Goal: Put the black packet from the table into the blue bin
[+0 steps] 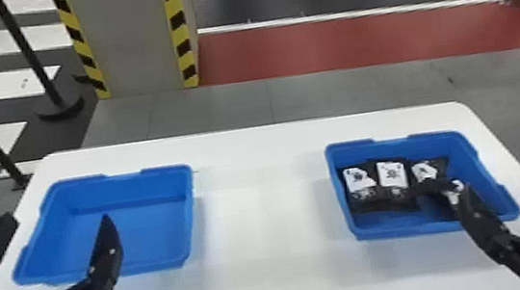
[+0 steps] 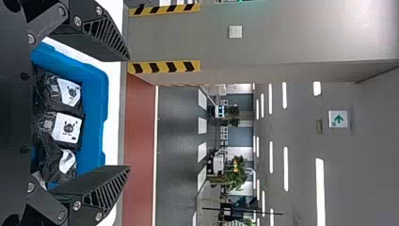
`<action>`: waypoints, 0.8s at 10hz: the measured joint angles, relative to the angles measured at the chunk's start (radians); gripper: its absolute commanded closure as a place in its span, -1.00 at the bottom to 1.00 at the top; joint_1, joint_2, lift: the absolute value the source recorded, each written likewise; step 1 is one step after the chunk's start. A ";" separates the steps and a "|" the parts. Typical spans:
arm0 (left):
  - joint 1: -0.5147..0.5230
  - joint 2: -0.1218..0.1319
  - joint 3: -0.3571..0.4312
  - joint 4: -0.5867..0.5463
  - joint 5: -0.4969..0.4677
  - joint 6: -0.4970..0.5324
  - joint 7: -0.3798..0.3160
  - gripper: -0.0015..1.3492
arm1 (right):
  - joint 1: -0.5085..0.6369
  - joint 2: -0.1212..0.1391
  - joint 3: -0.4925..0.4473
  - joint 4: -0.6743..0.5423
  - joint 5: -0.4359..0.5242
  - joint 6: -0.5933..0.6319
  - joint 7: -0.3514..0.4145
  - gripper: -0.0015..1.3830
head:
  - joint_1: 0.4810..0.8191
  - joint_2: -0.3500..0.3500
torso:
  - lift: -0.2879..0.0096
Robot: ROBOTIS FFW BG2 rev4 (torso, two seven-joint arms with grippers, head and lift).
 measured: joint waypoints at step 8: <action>-0.008 0.000 -0.001 0.000 -0.019 0.002 -0.003 -0.83 | -0.001 0.000 0.003 -0.001 0.010 0.005 0.000 -0.68 | 0.27 -0.08 | 0.20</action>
